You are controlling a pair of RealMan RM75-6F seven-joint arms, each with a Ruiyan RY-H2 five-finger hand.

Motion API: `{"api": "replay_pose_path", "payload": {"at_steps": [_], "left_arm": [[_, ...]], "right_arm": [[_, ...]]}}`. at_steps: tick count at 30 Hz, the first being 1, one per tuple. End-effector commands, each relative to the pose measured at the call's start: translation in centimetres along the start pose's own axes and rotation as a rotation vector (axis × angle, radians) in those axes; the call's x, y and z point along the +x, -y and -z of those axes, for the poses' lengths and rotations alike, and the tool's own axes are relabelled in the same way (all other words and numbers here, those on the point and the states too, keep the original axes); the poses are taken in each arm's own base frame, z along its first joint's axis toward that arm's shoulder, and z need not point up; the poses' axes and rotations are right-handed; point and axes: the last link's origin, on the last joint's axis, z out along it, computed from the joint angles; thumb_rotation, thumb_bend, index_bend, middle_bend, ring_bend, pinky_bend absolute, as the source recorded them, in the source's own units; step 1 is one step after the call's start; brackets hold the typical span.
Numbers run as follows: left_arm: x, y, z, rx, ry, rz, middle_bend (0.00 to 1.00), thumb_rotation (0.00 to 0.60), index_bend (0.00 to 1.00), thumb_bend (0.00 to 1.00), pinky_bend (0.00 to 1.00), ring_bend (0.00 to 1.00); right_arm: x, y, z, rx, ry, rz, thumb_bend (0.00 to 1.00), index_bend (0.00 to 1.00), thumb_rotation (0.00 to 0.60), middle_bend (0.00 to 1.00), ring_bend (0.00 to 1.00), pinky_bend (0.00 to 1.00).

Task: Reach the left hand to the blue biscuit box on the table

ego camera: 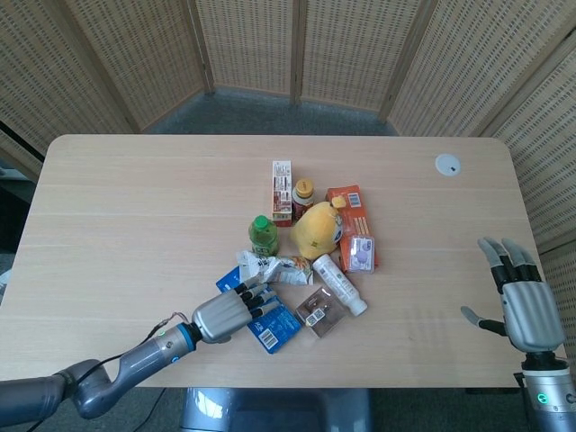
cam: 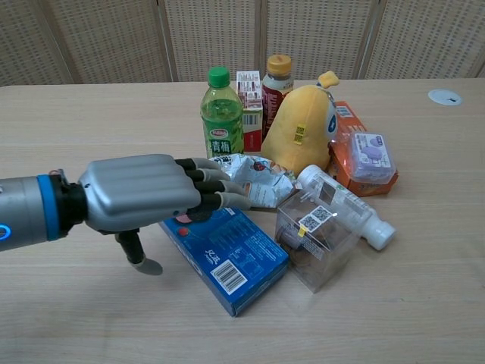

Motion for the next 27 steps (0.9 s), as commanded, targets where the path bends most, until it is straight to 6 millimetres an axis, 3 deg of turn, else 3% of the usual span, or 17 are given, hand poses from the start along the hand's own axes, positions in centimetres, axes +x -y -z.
{"api": "replay_pose_path", "payload": {"at_steps": [1, 12, 16, 17, 21, 23, 27], "left_arm": [[-0.1, -0.5, -1.8, 0.0, 0.012, -0.011, 0.0, 0.6, 0.0, 0.0, 0.0, 0.0], [-0.7, -2.3, -5.6, 0.015, 0.055, 0.007, 0.0, 0.6, 0.0, 0.0, 0.0, 0.0], [-0.8, -2.5, -6.2, 0.032, 0.056, -0.01, 0.03, 0.6, 0.11, 0.0, 0.05, 0.02], [-0.7, -2.6, -6.4, 0.035, 0.054, -0.015, 0.1, 0.6, 0.18, 0.0, 0.1, 0.07], [-0.4, -3.1, -6.6, 0.047, 0.025, -0.047, 0.6, 0.6, 0.62, 0.0, 0.47, 0.5], [-0.5, -3.0, -6.5, 0.052, 0.029, -0.063, 0.71, 0.6, 0.73, 0.0, 0.57, 0.6], [-0.4, -2.8, -6.0, 0.07, 0.036, -0.062, 0.78, 0.6, 0.81, 0.0, 0.64, 0.68]], "right_arm": [[-0.1, 0.1, 0.0, 0.004, 0.003, -0.001, 0.0, 0.0, 0.6, 0.0, 0.0, 0.0], [0.4, 0.0, 0.1, 0.004, -0.012, -0.008, 0.0, 0.0, 0.6, 0.0, 0.0, 0.0], [0.5, 0.0, 0.1, 0.008, -0.016, -0.011, 0.0, 0.0, 0.6, 0.0, 0.0, 0.0], [0.5, 0.0, 0.1, 0.009, -0.017, -0.012, 0.0, 0.0, 0.6, 0.0, 0.0, 0.0], [0.7, 0.0, 0.1, 0.013, -0.025, -0.014, 0.0, 0.0, 0.6, 0.0, 0.0, 0.0], [0.7, 0.0, 0.1, 0.014, -0.027, -0.014, 0.0, 0.0, 0.6, 0.0, 0.0, 0.0], [0.7, 0.1, 0.2, 0.014, -0.026, -0.018, 0.0, 0.0, 0.6, 0.0, 0.0, 0.0]]}}
